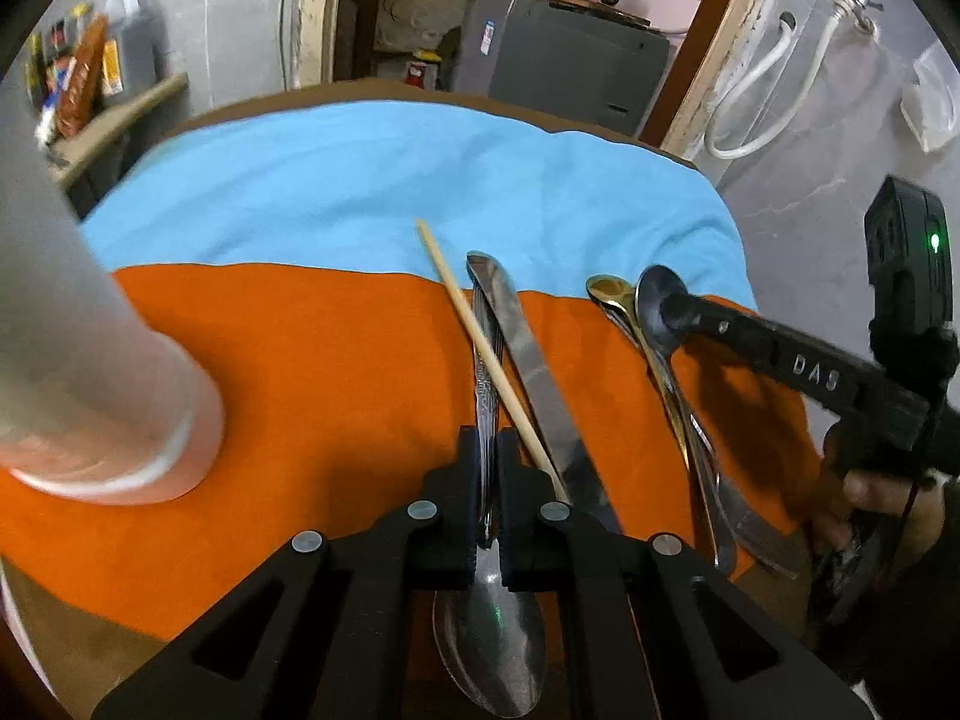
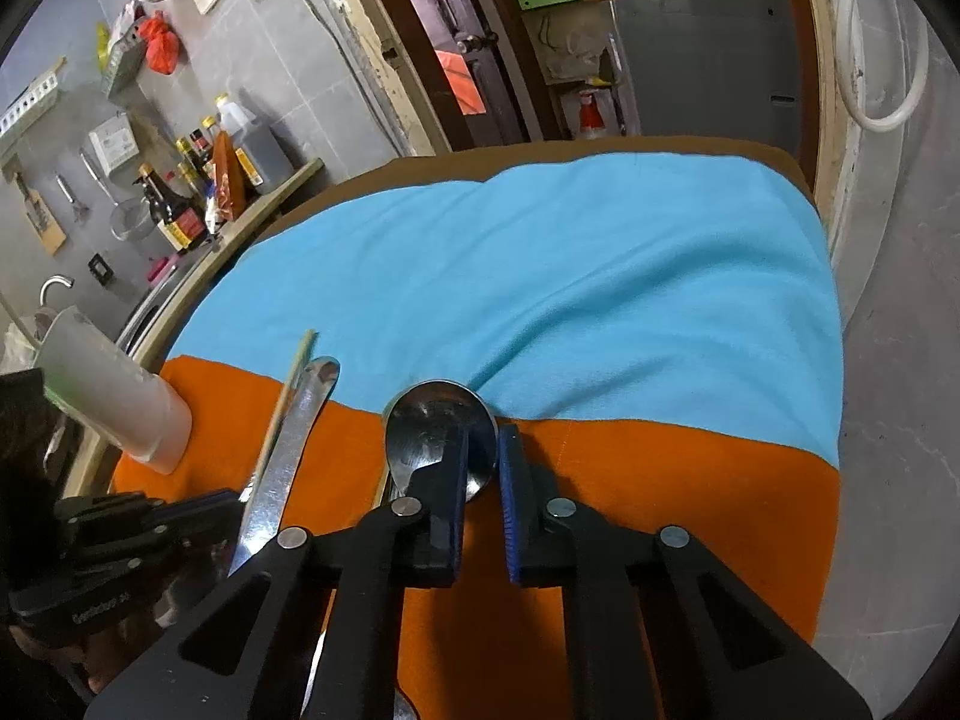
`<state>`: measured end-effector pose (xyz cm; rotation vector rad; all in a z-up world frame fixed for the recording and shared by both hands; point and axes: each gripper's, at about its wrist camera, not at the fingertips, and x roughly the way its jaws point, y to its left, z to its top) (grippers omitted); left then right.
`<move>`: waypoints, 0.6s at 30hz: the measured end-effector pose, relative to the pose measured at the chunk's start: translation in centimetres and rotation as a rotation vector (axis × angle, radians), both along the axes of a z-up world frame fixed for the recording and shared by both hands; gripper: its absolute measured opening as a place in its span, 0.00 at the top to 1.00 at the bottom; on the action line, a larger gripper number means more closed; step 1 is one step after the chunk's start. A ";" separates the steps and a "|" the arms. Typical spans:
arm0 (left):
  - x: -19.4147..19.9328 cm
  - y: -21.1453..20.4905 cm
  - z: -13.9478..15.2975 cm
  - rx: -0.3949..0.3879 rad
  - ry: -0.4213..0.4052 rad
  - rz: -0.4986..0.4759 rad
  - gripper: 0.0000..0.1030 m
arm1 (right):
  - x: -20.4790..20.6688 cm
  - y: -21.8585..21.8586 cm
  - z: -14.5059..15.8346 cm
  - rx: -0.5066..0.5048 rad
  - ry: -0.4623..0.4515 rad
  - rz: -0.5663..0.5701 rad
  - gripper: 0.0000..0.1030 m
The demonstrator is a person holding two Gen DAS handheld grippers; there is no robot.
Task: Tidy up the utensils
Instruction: 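Close the left tool on the ornate-handled spoon while the right tool grasps the large spoon, then lift both spoons off the cloth with both tools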
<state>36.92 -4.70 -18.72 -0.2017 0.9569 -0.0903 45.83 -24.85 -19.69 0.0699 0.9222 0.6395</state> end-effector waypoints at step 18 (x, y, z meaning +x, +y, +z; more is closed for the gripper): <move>-1.1 0.4 -0.2 0.022 0.038 -0.013 0.95 | 0.9 -0.3 -0.9 0.162 0.130 0.073 0.86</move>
